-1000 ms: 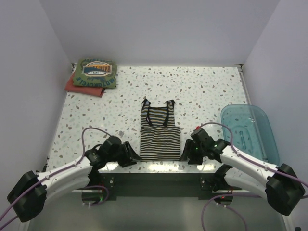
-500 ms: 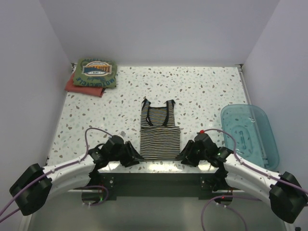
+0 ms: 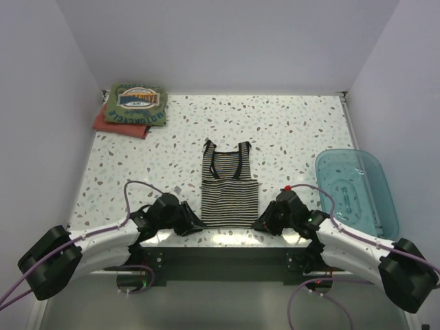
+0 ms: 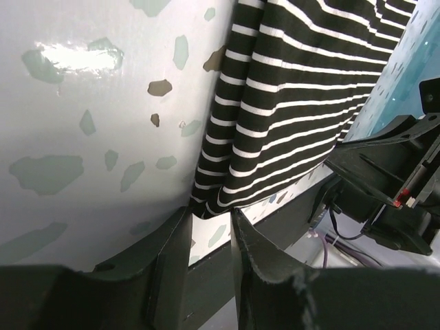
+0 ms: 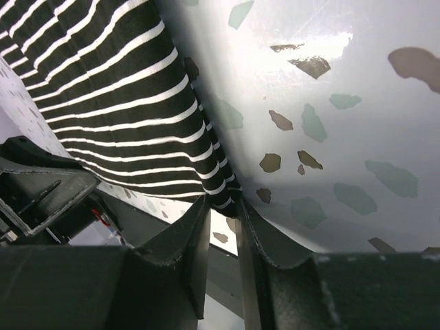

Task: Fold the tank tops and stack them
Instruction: Fold the tank top

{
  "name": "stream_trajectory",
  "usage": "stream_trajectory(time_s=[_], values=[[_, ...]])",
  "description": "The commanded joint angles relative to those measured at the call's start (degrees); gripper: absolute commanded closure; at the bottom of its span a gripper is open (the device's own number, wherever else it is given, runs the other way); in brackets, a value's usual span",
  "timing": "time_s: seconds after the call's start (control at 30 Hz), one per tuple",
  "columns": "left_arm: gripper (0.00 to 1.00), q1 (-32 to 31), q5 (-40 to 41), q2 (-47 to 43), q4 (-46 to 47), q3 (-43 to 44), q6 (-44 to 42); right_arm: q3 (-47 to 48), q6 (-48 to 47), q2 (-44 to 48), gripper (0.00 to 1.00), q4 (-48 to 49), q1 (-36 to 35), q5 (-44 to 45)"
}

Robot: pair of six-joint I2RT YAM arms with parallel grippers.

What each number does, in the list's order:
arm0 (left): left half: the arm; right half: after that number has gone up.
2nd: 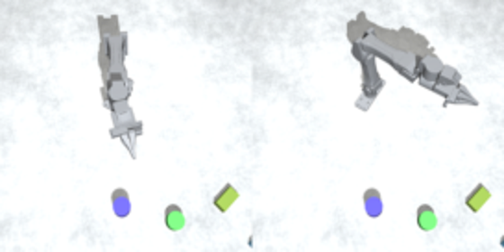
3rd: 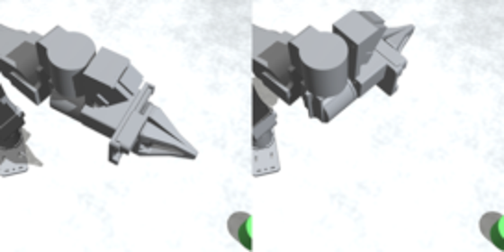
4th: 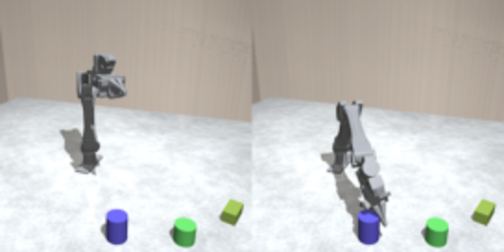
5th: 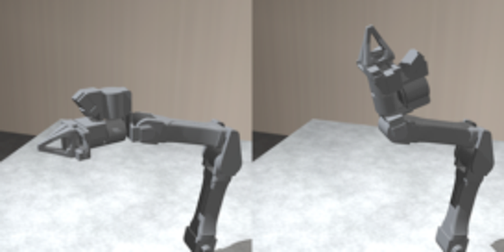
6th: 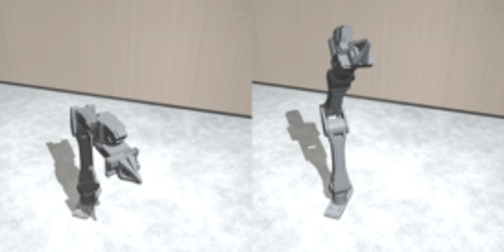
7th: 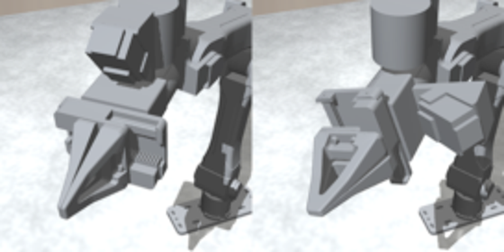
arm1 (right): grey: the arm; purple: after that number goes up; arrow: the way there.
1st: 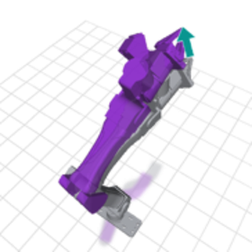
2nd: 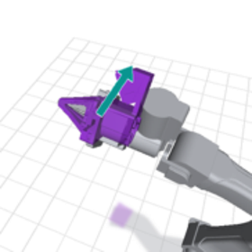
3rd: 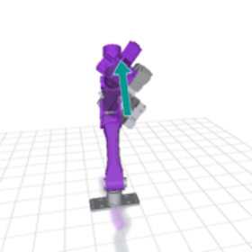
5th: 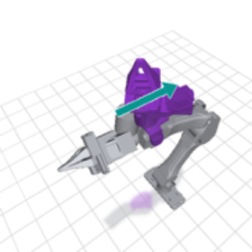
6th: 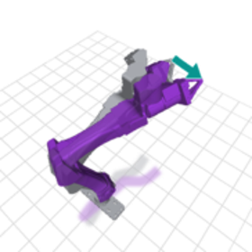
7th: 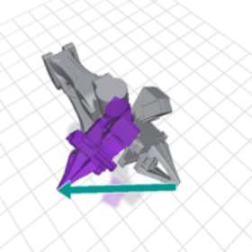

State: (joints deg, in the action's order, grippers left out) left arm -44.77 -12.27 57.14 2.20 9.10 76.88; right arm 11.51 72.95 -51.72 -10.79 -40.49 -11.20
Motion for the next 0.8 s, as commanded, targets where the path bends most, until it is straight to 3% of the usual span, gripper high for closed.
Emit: stream_trajectory(time_s=[0.0,0.13,0.23,0.37,0.77], values=[[0.66,-0.2,7.3,2.5,-4.8,-1.3,-5.1,-0.4,-4.7,-2.0,0.76,-5.0,-0.2,7.1],[0.62,-0.2,8.4,3.2,-4.9,-1.0,-7.8,1.5,-7.2,-2.0,0.79,-7.1,-0.2,8.8],[0.55,-0.2,8.8,4.5,-6.3,-0.5,-9.3,2.1,-8.2,-2.2,0.88,-7.9,-0.3,9.1],[0.52,-0.6,8.8,7.0,-5.7,-0.4,-9.8,3.2,-8.7,-1.5,1.00,-9.2,-0.2,8.7],[0.55,-4.3,9.5,13.0,-3.1,0.8,-9.8,13.8,-5.5,3.6,1.00,-17.4,-0.2,6.9]])
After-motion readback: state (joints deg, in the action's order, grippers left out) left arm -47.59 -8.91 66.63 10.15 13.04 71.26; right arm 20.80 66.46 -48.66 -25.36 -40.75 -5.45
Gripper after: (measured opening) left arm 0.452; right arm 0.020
